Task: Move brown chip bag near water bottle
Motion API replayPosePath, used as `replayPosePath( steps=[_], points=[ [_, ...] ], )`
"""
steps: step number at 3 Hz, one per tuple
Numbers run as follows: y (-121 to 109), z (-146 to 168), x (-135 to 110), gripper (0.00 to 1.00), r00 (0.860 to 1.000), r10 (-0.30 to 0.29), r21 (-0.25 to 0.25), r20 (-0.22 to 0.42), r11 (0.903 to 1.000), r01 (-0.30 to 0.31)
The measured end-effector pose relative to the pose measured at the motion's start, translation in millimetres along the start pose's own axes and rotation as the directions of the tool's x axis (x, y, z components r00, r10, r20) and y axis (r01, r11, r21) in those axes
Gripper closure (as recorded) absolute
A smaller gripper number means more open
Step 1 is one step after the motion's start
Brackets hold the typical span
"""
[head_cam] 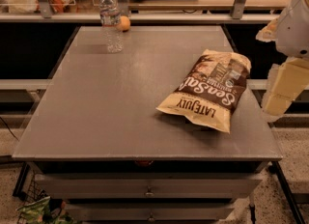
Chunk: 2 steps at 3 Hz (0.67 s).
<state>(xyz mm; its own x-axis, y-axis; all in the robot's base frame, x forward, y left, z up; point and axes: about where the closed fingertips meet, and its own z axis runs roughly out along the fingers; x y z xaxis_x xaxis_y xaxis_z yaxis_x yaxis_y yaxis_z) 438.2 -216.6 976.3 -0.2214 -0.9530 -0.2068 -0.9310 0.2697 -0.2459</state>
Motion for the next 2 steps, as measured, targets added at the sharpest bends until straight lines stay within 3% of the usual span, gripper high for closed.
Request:
replayPosePath(
  steps=[1, 2],
  points=[
    [0.0, 0.0, 0.0, 0.0, 1.0, 0.0, 0.0, 0.0, 1.0, 0.0],
    [-4.7, 2.7, 1.3, 0.0, 0.999, 0.031, 0.041, 0.007, 0.9987, -0.032]
  ],
)
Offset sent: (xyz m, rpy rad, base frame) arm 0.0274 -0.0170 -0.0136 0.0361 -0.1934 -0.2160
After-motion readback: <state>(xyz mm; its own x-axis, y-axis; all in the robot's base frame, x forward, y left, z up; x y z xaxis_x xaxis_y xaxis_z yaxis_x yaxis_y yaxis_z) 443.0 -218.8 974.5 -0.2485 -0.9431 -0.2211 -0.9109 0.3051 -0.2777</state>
